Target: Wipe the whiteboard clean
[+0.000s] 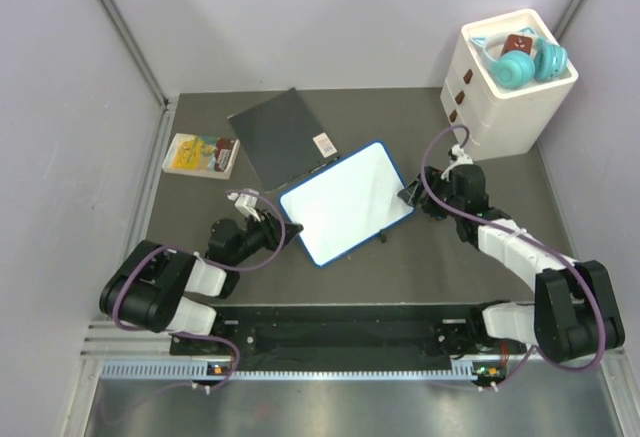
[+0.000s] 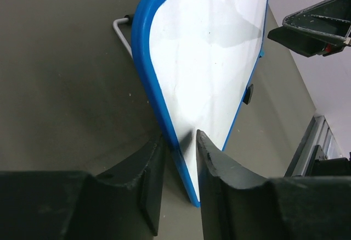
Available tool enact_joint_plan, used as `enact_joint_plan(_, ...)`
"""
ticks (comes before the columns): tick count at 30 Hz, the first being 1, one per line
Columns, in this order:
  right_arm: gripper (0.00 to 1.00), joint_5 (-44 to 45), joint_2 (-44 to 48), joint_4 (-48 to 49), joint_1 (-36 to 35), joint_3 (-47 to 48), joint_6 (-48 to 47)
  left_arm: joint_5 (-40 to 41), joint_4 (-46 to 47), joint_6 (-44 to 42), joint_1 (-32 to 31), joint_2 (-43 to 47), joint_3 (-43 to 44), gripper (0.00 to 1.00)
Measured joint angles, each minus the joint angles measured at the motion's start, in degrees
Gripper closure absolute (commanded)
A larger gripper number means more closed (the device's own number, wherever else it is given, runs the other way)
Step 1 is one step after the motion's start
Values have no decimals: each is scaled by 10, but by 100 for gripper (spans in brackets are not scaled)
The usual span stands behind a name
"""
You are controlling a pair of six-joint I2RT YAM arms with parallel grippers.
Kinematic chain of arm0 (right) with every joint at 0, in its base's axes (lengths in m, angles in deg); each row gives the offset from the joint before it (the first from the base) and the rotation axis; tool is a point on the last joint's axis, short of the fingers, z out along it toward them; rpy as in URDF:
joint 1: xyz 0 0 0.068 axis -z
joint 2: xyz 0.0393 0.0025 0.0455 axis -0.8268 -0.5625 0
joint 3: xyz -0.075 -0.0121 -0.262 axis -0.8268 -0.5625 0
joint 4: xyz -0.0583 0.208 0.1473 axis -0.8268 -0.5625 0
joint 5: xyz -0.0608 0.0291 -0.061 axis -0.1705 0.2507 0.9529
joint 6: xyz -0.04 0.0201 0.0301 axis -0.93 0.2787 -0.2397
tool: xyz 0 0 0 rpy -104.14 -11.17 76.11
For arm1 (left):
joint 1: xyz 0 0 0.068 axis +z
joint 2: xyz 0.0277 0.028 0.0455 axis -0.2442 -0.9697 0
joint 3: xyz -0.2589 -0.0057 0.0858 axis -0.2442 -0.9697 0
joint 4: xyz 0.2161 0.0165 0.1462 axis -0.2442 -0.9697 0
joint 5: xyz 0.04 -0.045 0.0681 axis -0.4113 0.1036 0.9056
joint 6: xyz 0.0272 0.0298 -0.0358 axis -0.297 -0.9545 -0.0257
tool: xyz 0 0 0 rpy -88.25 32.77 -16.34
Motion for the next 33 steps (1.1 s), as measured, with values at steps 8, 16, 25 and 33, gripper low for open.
enact_joint_plan(8,31,-32,-24,34,-7,-3,-5,0,-16,-9,-1,7,16,76)
enact_joint_plan(16,35,-41,-44,48,-14,-3,-6,-7,-18,-9,-1,7,25,85)
enact_joint_plan(25,36,-47,-44,51,-16,-3,-10,-20,-63,-14,-2,35,57,94)
enact_joint_plan(33,36,-47,-44,51,-16,-3,-10,-29,-137,-33,-4,74,103,96)
